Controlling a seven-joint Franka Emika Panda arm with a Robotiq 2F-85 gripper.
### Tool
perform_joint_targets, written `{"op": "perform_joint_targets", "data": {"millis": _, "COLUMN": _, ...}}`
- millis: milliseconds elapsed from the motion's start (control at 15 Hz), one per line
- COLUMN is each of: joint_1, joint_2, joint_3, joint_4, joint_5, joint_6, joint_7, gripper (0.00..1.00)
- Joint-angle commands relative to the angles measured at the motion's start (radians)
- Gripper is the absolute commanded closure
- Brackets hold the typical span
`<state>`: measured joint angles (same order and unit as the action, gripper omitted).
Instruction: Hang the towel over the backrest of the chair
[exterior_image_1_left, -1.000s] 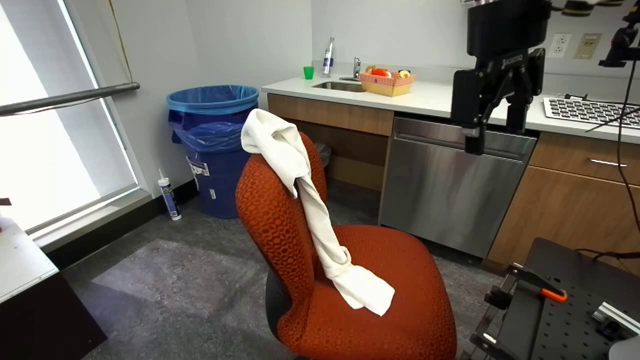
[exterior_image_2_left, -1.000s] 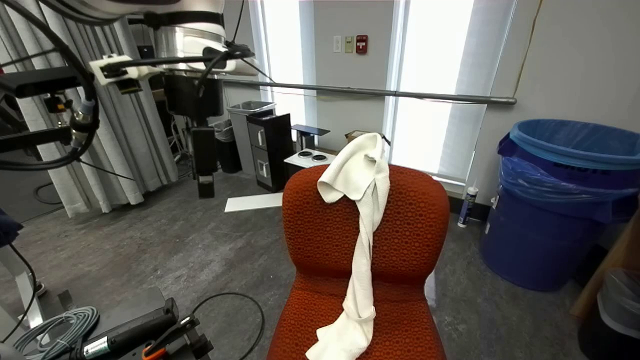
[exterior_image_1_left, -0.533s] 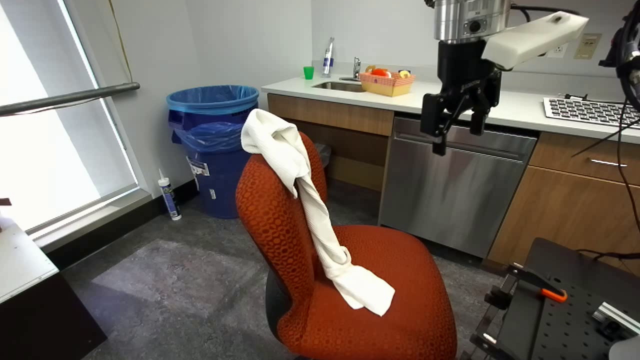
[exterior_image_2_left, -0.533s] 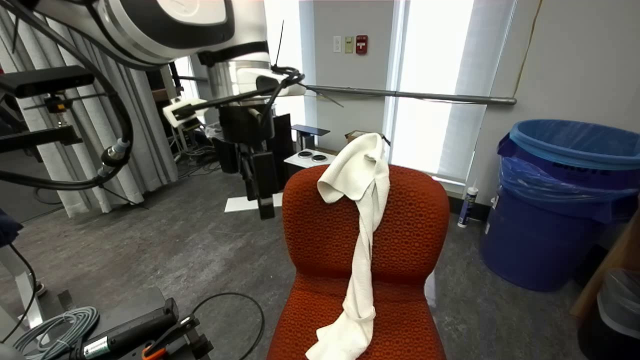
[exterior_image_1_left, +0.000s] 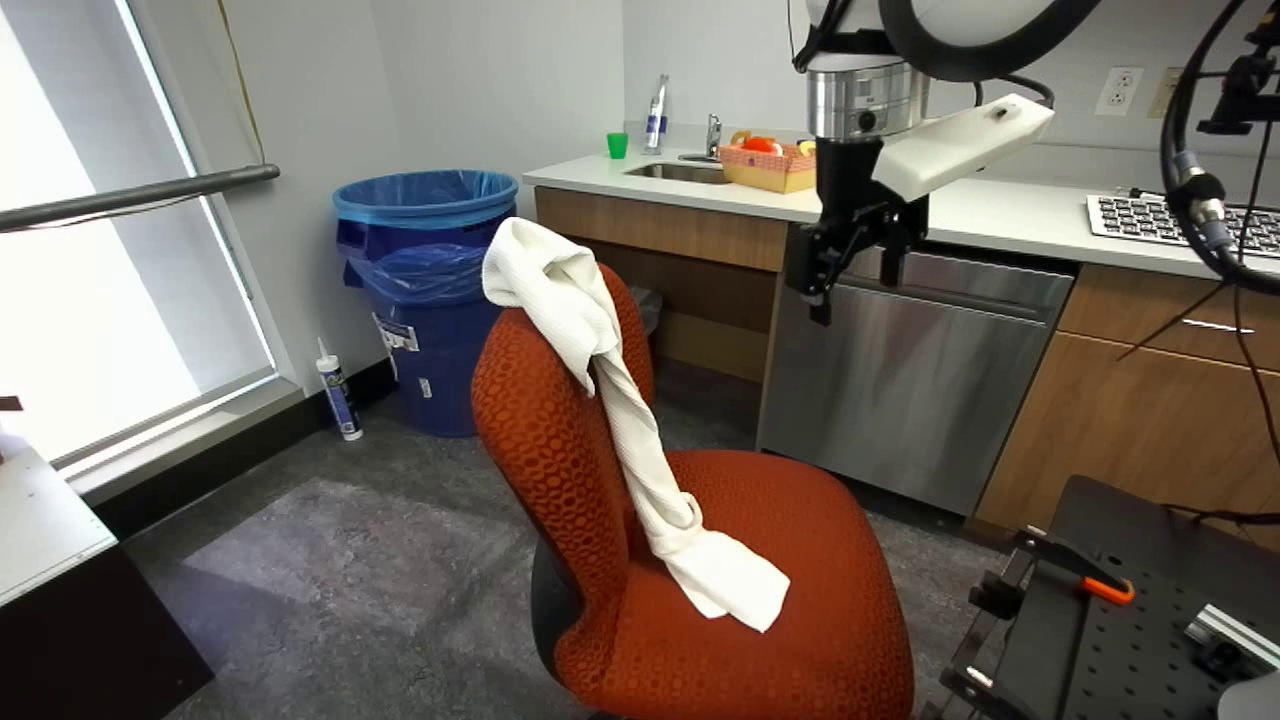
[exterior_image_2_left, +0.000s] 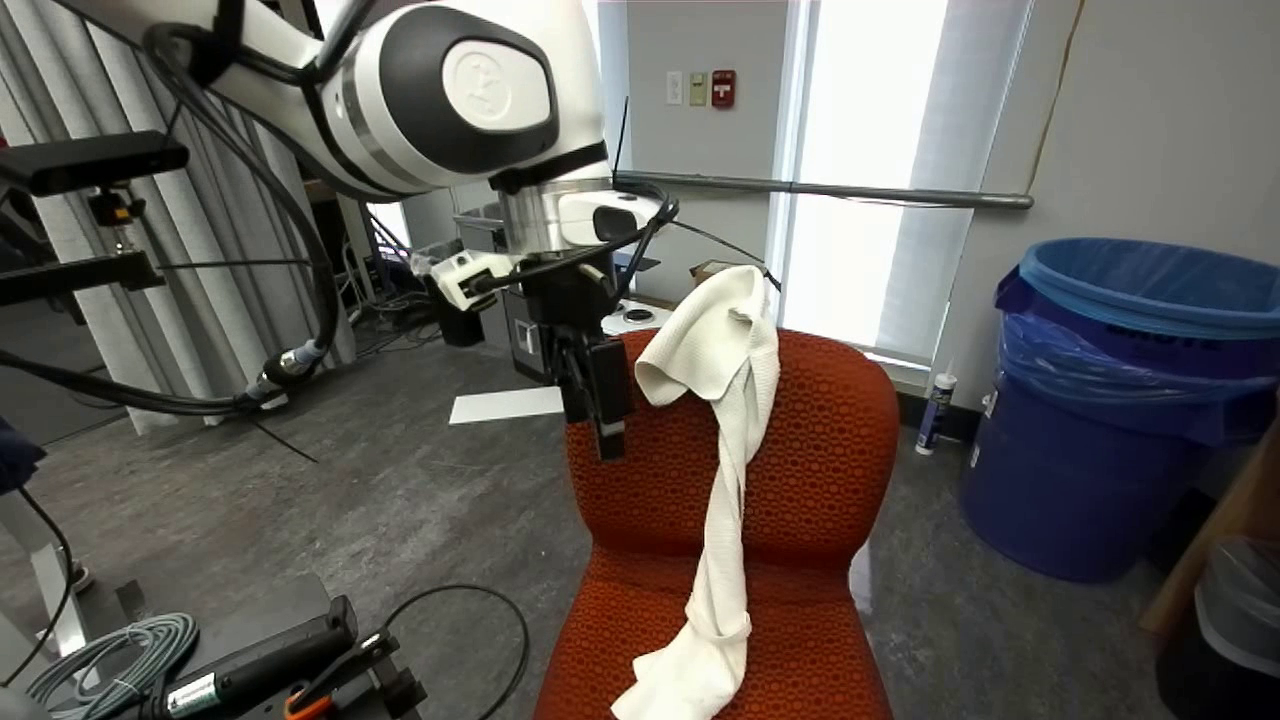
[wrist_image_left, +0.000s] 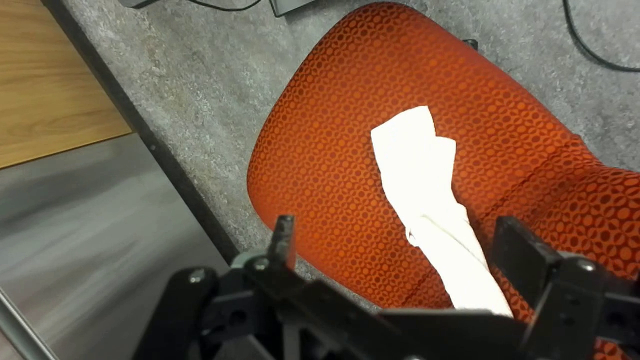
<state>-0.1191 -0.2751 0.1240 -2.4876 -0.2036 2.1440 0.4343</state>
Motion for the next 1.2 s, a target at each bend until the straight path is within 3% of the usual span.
{"op": "perform_joint_targets", "data": {"millis": 0, "joint_1": 0.022, "joint_2": 0.014, "joint_3": -0.021, "joint_4": 0.012, "joint_5": -0.006, "joint_6": -0.003, "joint_7": 0.006, "gripper": 0.0}}
{"op": "perform_joint_targets", "data": {"millis": 600, "joint_1": 0.021, "joint_2": 0.024, "joint_3": -0.023, "joint_4": 0.02, "joint_5": -0.008, "joint_6": 0.01, "joint_7": 0.016, "gripper": 0.0}}
{"op": "perform_joint_targets", "data": {"millis": 933, "joint_1": -0.006, "joint_2": 0.11, "joint_3": -0.027, "joint_4": 0.047, "joint_5": -0.1, "joint_6": 0.148, "joint_7": 0.077, "gripper": 0.0}}
{"op": "perform_joint_targets", "data": {"millis": 1133, "joint_1": -0.001, "joint_2": 0.208, "joint_3": -0.06, "joint_4": 0.088, "joint_5": -0.159, "joint_6": 0.258, "joint_7": 0.011, "gripper": 0.0}}
